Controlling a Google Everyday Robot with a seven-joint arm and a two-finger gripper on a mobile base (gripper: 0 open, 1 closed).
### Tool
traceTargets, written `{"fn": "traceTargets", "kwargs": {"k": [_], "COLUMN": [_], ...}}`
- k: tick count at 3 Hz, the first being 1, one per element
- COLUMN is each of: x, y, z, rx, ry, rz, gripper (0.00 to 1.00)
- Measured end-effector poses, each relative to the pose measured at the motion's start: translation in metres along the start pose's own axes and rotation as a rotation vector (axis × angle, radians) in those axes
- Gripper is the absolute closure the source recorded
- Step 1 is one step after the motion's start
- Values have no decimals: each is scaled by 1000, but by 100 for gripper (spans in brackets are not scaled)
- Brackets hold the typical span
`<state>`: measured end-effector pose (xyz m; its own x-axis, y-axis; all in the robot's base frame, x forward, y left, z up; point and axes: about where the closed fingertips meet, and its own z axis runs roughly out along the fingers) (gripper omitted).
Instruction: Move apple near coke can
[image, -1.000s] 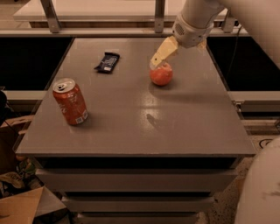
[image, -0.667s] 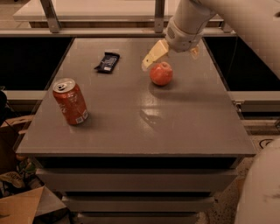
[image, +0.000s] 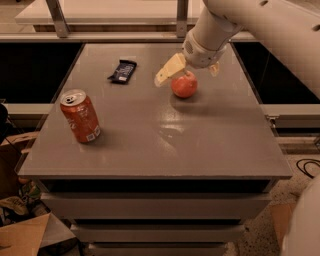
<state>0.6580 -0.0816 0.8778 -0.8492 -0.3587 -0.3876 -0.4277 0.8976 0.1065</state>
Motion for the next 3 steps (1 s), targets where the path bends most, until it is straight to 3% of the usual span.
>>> {"fn": "traceTargets", "kwargs": {"k": [1, 2, 3], "x": [-1, -5, -9], "y": [4, 5, 3], "z": [11, 24, 32], "rx": [-15, 0, 12], "ry": [4, 42, 76], "rz": [-16, 11, 36], "gripper": [0, 0, 16]}}
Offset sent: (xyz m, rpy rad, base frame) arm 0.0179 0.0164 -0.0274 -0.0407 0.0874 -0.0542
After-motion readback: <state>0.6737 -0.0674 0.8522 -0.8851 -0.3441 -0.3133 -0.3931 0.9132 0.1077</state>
